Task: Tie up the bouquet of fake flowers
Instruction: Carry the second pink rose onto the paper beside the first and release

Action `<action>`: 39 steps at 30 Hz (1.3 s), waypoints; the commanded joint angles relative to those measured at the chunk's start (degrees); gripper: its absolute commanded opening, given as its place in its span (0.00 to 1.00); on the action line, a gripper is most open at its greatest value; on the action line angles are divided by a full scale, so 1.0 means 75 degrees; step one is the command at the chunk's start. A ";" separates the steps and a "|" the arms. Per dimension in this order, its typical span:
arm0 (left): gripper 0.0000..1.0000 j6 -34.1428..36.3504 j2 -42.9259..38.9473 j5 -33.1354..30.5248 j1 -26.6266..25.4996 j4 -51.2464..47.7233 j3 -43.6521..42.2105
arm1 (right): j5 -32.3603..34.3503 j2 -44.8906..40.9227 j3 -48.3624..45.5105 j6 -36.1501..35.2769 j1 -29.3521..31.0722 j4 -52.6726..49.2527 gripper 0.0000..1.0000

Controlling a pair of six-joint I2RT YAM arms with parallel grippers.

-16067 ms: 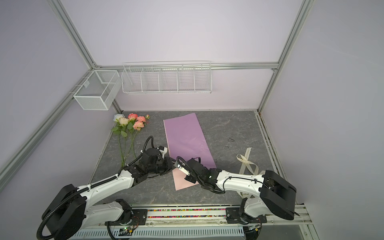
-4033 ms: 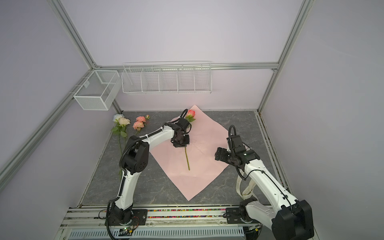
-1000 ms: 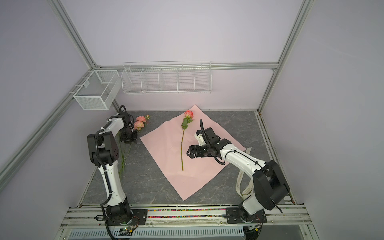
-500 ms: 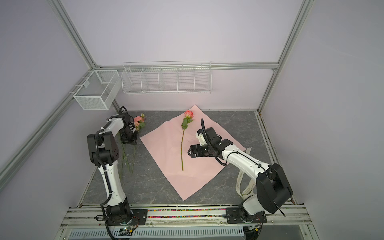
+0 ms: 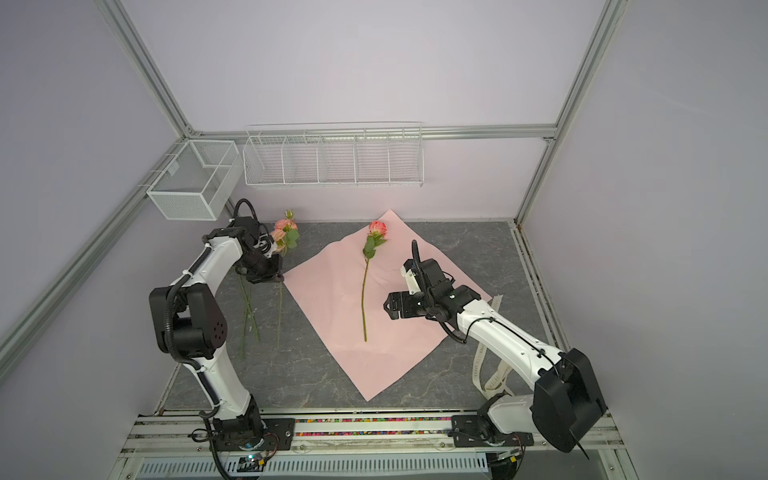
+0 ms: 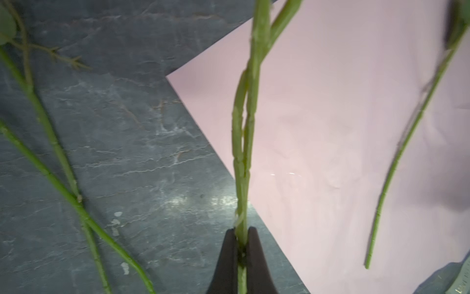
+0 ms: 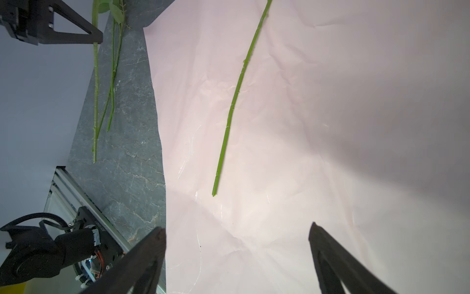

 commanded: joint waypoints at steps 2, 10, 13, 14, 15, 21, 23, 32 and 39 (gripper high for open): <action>0.00 -0.0850 -0.0257 0.0606 -0.0810 0.0383 -0.0204 | 0.0932 -0.0643 -0.0352 0.0136 0.0001 -0.0358 0.92; 0.00 -0.2572 -0.0066 0.0914 -0.2741 0.2080 -0.0149 | 0.1560 -0.1463 -0.0933 0.0509 -0.0522 -0.0711 0.93; 0.00 -0.2943 0.0518 0.0692 -0.3485 0.2169 0.0489 | 0.1410 -0.1695 -0.1183 0.0647 -0.0838 -0.0743 0.94; 0.00 -0.3007 0.0772 0.0682 -0.3680 0.2170 0.0750 | 0.1373 -0.1755 -0.1232 0.0667 -0.0927 -0.0765 0.94; 0.00 -0.3085 0.0988 0.0646 -0.3833 0.2133 0.0996 | 0.1341 -0.1811 -0.1277 0.0678 -0.0996 -0.0789 0.94; 0.00 -0.3276 0.2707 0.0304 -0.4565 0.1269 0.3418 | 0.1253 -0.2002 -0.1448 0.0675 -0.1268 -0.0888 0.94; 0.00 -0.3466 0.3223 0.0099 -0.4659 0.0939 0.4129 | 0.1255 -0.2007 -0.1444 0.0693 -0.1315 -0.0935 0.94; 0.00 -0.4161 0.4699 0.0020 -0.4991 0.0571 0.5770 | 0.1297 -0.1924 -0.1427 0.0673 -0.1416 -0.1051 0.94; 0.00 -0.4463 0.5123 0.0244 -0.5225 0.0585 0.5921 | 0.1331 -0.1819 -0.1402 0.0730 -0.1494 -0.1058 0.94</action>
